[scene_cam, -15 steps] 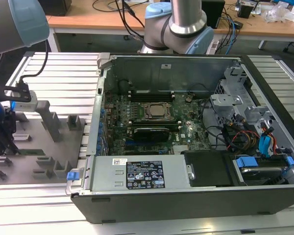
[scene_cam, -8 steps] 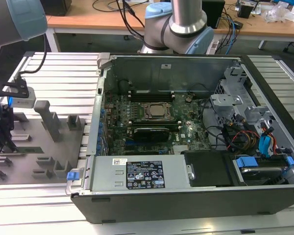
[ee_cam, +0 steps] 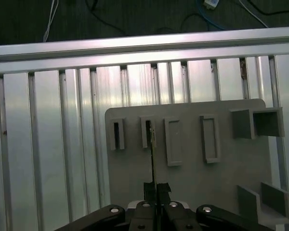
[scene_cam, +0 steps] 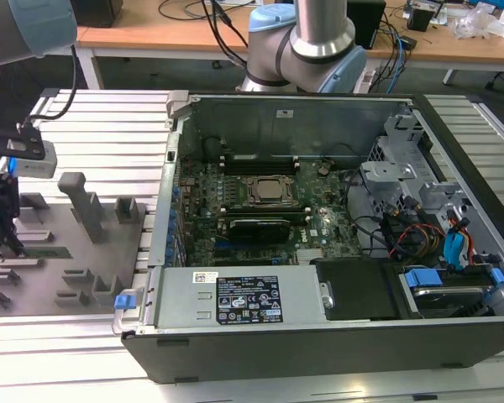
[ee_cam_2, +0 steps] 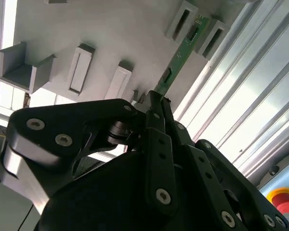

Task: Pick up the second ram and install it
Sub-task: 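Pick up the second ram and move it above second insertion slot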

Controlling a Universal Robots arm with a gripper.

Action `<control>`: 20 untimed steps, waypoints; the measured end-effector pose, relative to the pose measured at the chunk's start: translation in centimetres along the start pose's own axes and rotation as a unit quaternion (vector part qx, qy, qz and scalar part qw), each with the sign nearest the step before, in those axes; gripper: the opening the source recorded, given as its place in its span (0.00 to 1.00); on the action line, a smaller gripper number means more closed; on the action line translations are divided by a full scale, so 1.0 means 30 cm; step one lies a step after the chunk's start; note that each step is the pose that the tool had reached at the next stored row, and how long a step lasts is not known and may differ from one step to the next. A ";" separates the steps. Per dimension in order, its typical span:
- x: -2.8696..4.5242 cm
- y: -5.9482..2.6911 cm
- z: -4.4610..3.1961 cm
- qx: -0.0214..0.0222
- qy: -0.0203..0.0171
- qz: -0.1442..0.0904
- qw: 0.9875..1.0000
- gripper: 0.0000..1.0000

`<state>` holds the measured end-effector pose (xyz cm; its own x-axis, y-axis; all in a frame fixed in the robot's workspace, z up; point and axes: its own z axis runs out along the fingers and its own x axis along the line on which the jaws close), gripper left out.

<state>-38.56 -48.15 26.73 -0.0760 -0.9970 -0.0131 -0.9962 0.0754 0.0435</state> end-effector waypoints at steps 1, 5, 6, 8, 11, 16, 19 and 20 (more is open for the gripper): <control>0.000 0.000 -0.005 0.000 0.000 0.000 1.000 0.13; 0.000 0.001 -0.027 0.000 0.000 0.000 1.000 0.13; 0.000 0.001 -0.031 0.000 0.000 0.000 1.000 0.13; -0.001 0.002 -0.038 0.000 0.000 0.000 1.000 0.13; -0.001 0.002 -0.049 0.000 0.000 0.000 1.000 0.13; -0.001 0.003 -0.077 0.000 0.000 0.000 1.000 0.13; -0.001 0.004 -0.096 0.000 0.000 0.000 1.000 0.13; -0.002 0.005 -0.110 0.000 0.000 0.000 1.000 0.13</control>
<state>-38.56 -48.15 30.03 -0.0760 -0.9970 -0.0131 -0.9962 0.0753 0.0434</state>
